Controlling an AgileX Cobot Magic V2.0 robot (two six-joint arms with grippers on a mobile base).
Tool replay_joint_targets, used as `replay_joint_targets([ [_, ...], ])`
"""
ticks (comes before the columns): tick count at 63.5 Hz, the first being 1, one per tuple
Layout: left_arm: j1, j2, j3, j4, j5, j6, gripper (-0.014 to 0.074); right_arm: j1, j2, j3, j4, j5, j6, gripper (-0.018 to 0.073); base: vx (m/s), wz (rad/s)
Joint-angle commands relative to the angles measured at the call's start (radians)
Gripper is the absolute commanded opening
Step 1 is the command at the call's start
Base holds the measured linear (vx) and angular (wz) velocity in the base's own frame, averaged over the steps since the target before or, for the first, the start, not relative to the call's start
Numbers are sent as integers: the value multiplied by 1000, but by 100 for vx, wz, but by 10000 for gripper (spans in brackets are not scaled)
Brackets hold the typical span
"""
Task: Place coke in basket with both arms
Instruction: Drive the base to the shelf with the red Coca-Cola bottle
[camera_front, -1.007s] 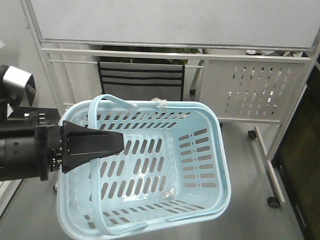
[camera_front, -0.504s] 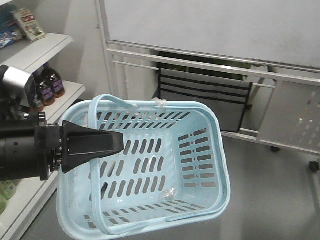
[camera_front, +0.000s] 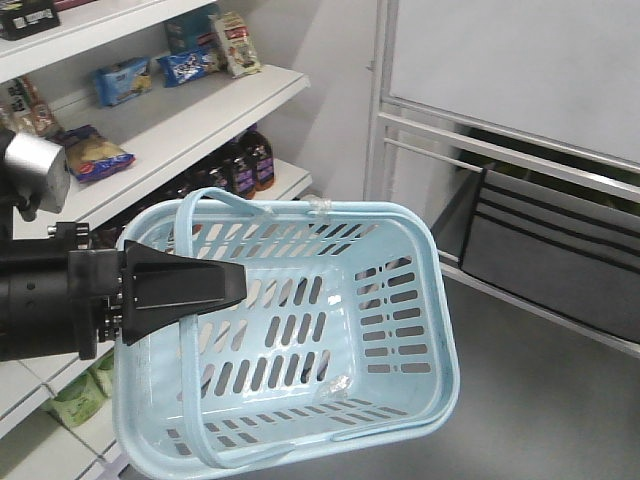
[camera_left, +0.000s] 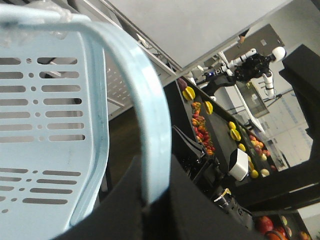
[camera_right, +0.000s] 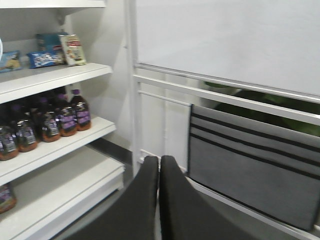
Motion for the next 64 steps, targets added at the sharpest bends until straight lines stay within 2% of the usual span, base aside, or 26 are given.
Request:
replay_joint_targets([
  [1,-4,-22,-22,-90,17,8,-6,-3,-18,11,-9,-77,-7,-5,12,47],
  [64,-4,-22,-22,-90,17,8,-6,-3,-18,11,-9,-77,-7,-5,11,51],
])
